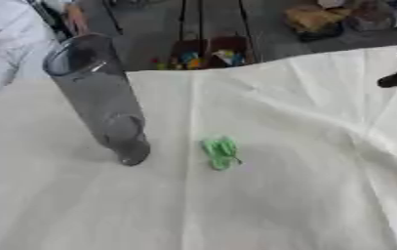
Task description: Arrange flowers into the vase.
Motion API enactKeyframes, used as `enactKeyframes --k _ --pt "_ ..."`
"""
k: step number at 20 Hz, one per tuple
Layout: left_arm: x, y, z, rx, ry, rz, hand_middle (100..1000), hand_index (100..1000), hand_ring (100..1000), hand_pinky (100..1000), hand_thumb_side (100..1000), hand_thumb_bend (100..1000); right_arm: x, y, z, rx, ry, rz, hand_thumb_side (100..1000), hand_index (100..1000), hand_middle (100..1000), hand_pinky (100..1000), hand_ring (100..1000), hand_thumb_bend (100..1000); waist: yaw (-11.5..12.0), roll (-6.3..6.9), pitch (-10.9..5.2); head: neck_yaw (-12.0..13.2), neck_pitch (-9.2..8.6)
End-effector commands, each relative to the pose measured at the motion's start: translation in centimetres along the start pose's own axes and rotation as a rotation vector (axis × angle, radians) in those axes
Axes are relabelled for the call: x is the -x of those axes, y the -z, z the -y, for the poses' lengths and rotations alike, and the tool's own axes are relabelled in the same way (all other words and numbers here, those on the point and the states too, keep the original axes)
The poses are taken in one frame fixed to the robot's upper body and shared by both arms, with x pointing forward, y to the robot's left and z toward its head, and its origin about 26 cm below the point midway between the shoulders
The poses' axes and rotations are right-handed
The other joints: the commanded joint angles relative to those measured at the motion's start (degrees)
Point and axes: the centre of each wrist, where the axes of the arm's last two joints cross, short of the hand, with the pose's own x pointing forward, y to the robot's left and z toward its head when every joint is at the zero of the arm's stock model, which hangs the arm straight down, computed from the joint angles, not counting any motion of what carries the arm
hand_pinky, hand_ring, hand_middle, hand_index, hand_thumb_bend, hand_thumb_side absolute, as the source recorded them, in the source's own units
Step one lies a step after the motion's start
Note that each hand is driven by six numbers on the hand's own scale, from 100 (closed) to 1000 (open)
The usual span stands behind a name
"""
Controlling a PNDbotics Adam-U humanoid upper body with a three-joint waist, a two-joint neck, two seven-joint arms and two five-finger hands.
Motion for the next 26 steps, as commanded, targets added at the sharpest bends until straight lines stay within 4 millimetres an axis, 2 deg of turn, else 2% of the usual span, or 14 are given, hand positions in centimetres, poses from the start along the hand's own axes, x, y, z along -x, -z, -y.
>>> enactKeyframes --k 1,13,26 --pt "-2.0 0.6 0.2 -0.045 -0.012 0.013 100 100 100 100 629 100 -0.4 0.5 0.5 -0.002 -0.008 0.022 988 737 485 618 553 100 0.24 -0.25 -1.74 -0.22 0.82" --pt "-2.5 -1.0 2.2 -0.068 0.025 -0.062 100 100 100 100 604 100 -0.3 0.4 0.6 0.01 -0.006 0.014 987 737 487 617 554 100 0.95 -0.29 -2.83 -1.6 1.74" --pt "-2.5 -2.6 2.8 -0.047 0.092 -0.09 100 100 100 100 603 100 -0.3 0.4 0.7 0.019 -0.006 0.01 989 738 487 619 555 100 1.4 -0.32 -3.06 -2.3 2.04"
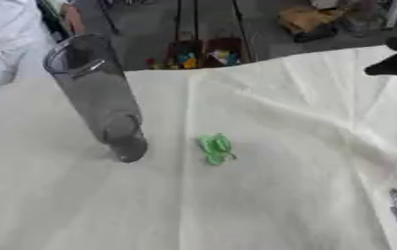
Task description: Arrange flowers into the vase.
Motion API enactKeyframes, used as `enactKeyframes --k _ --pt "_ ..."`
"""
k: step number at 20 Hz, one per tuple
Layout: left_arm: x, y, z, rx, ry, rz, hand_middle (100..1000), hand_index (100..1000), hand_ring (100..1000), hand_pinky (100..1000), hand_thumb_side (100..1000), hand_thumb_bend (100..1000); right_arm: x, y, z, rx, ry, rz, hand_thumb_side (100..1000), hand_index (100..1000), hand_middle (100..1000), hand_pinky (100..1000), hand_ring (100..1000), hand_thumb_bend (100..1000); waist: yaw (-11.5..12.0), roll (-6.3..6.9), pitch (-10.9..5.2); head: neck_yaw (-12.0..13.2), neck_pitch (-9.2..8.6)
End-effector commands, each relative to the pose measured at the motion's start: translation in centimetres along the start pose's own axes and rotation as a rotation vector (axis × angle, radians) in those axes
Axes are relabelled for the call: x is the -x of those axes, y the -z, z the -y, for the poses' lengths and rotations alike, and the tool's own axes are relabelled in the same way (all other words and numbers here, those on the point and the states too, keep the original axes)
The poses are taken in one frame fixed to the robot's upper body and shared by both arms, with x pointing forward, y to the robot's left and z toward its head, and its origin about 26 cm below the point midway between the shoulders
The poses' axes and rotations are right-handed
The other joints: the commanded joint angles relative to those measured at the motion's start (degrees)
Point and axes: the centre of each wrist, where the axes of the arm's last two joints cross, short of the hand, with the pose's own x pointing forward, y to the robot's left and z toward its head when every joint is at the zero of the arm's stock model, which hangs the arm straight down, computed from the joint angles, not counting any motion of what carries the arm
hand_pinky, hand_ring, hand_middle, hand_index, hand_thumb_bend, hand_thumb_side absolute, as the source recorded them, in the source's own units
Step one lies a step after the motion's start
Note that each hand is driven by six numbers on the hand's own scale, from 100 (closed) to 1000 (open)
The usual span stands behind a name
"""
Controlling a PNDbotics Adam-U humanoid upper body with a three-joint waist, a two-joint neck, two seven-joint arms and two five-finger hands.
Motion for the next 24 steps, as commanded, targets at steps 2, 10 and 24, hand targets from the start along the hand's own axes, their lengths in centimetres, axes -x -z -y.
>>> enactKeyframes --k 2,10,24 --pt "-1.6 -0.5 0.1 -0.085 0.079 -0.03 100 100 100 100 599 100 -0.4 0.6 0.4 0.01 0.001 0.023 988 737 487 618 555 100 0.25 -0.36 -1.71 -0.44 0.41" --pt "-1.6 -1.8 0.5 -0.055 0.082 -0.05 100 100 100 100 599 100 -0.5 0.7 0.3 0.017 0.007 0.023 989 737 487 617 555 100 0.53 -0.58 -2.16 -0.71 0.32" --pt "-0.5 -3.2 1.6 -0.018 0.074 -0.092 100 100 100 100 600 100 -0.5 0.6 0.2 0.022 0.015 0.02 991 737 488 616 556 100 0.98 -0.62 -2.86 -1.09 0.65"
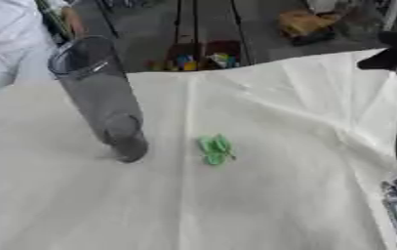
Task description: Arrange flowers into the vase.
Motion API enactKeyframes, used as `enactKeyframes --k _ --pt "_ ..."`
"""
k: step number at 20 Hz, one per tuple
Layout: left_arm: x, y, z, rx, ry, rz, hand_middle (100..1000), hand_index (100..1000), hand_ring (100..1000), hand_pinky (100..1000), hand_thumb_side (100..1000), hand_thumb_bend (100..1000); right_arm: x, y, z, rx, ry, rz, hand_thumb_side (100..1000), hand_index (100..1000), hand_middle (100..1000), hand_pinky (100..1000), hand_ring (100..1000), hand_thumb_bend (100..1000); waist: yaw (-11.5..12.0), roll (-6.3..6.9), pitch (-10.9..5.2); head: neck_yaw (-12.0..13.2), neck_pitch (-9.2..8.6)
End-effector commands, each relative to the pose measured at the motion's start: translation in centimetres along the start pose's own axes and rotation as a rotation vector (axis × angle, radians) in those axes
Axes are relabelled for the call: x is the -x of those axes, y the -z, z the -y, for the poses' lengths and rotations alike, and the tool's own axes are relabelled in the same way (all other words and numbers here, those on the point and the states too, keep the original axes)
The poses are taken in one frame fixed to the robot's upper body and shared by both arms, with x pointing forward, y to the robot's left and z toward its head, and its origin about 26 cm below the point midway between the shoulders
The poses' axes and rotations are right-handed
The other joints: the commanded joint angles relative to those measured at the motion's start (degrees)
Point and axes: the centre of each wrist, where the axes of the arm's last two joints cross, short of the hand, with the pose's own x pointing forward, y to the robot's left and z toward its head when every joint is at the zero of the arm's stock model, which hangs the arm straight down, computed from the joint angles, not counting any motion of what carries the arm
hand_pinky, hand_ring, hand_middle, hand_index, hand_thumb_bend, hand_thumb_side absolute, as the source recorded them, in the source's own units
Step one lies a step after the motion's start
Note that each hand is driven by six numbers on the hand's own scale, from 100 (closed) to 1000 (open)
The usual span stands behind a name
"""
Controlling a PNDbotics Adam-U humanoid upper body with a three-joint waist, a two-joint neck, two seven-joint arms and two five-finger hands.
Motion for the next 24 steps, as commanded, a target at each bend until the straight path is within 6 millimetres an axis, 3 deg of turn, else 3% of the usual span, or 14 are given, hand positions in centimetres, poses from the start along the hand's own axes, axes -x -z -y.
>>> enactKeyframes --k 1,17,18,24 --pt "-0.9 0.0 0.0 -0.142 0.109 -0.067 100 100 100 100 600 100 -0.5 0.6 0.2 0.013 0.01 0.026 990 737 488 616 556 100 0.04 -0.33 -1.53 -0.02 0.26" --pt "0.2 -0.2 -0.3 -0.152 0.132 -0.084 100 100 100 100 602 100 -0.5 0.7 0.2 0.021 0.011 0.029 992 737 487 618 556 100 -0.15 -0.41 -1.23 0.71 -0.32" --pt "0.3 -0.3 -0.3 -0.149 0.134 -0.086 100 100 100 100 572 100 -0.5 0.7 0.2 0.021 0.012 0.029 992 737 487 618 556 100 -0.15 -0.41 -1.16 0.83 -0.31" --pt "0.6 -0.9 0.1 -0.138 0.126 -0.089 100 100 100 100 604 100 -0.5 0.8 0.2 0.029 0.013 0.031 992 737 487 618 556 100 -0.37 -0.59 -1.06 1.27 -0.61"
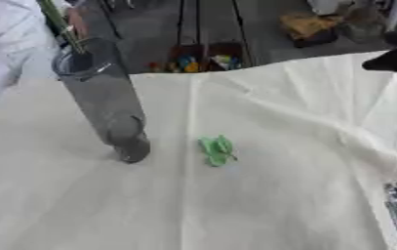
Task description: Arrange flowers into the vase.
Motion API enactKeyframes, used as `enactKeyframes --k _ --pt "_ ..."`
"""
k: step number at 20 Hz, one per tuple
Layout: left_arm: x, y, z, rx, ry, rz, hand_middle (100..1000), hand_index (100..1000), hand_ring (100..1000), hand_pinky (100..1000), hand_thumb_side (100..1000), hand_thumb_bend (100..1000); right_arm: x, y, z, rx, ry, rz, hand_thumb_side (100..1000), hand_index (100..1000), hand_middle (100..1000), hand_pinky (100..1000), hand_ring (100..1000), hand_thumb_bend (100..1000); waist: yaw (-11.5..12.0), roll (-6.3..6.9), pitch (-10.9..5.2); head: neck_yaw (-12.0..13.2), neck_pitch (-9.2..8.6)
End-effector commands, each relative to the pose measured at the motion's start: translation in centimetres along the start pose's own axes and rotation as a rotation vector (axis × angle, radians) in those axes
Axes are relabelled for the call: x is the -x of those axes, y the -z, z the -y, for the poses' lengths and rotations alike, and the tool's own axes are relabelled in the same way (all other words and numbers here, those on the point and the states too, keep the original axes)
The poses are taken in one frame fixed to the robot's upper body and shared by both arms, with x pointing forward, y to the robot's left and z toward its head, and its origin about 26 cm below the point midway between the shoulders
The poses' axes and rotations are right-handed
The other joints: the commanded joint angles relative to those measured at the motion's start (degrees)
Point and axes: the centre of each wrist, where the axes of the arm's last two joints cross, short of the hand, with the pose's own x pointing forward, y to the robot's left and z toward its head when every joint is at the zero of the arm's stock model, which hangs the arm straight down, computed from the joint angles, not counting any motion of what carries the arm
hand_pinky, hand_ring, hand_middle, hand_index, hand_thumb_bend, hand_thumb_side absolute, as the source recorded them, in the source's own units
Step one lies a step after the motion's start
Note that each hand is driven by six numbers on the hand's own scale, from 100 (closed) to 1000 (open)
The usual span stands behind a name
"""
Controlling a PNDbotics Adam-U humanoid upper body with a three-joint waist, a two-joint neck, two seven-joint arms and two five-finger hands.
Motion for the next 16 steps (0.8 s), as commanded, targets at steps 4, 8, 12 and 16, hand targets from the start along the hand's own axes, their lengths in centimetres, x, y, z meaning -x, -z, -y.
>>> enactKeyframes --k 4,8,12,16 --pt "-0.97 -0.19 0.09 -0.144 0.102 -0.059 100 100 100 100 605 100 -0.47 0.73 0.28 0.021 0.007 0.027 992 737 487 618 556 100 -0.26 -0.56 -1.0 0.23 -0.66" --pt "-0.76 -0.37 0.21 -0.142 0.106 -0.063 100 100 100 100 605 100 -0.48 0.75 0.27 0.023 0.007 0.027 992 737 487 619 556 100 -0.35 -0.57 -0.84 0.23 -0.81" --pt "-0.66 -0.56 0.31 -0.139 0.11 -0.061 100 100 100 100 606 100 -0.49 0.76 0.25 0.023 0.007 0.027 993 738 486 620 556 100 -0.36 -0.48 -0.74 0.15 -0.72" --pt "-0.37 -0.83 0.37 -0.135 0.122 -0.062 100 100 100 100 607 100 -0.51 0.79 0.22 0.023 0.008 0.028 993 738 486 620 556 100 -0.48 -0.47 -0.65 0.04 -0.84"
